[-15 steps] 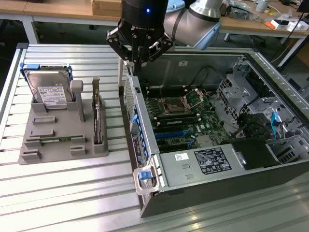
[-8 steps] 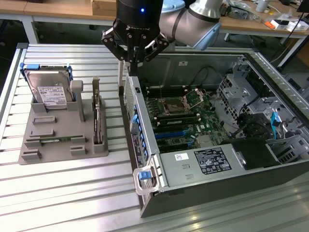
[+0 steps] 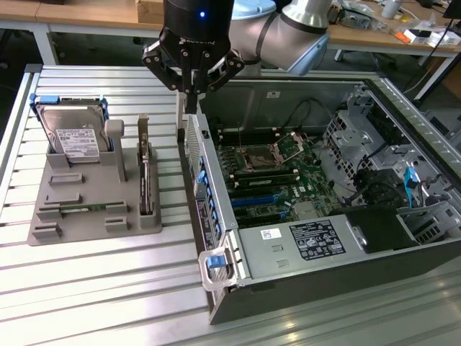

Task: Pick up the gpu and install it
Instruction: 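Reach for the gpu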

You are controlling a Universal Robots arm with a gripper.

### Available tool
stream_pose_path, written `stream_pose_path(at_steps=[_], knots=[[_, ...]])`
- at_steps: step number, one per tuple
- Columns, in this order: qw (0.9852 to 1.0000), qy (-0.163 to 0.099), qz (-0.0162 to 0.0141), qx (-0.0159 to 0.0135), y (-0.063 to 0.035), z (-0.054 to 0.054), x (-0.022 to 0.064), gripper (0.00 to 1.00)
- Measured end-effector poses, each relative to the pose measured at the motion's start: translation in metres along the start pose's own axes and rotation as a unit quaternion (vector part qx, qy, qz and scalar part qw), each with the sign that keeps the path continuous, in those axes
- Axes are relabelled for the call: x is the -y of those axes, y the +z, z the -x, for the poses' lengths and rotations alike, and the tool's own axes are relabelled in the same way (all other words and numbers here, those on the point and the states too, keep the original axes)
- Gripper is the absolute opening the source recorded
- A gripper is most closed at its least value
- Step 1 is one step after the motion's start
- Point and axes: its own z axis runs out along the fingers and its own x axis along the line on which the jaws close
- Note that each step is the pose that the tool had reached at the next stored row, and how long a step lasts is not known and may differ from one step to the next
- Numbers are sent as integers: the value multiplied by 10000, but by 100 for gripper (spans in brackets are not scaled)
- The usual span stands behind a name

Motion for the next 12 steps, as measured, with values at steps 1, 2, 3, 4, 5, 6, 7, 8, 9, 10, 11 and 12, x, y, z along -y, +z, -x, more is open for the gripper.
stream_pose_path(at_steps=[1, 2, 3, 4, 5, 6, 7, 8, 9, 10, 11, 12], knots=[[10000, 0, 0, 0, 0, -13, 1, 11], [10000, 0, 0, 0, -1, -31, 2, 11], [10000, 0, 0, -1, -2, -48, 4, 11], [10000, 0, 0, 1, -2, -101, 8, 11], [10000, 0, 0, 2, -5, -175, 13, 11], [10000, 1, 0, 4, -5, -229, 17, 11], [10000, 0, 0, 4, -6, -258, 19, 11], [10000, 0, 0, 3, -6, -271, 20, 11], [10000, 0, 0, 3, -7, -272, 20, 11], [10000, 0, 0, 3, -7, -272, 20, 11], [10000, 0, 0, 3, -7, -272, 20, 11], [10000, 0, 0, 3, -7, -272, 20, 11]])
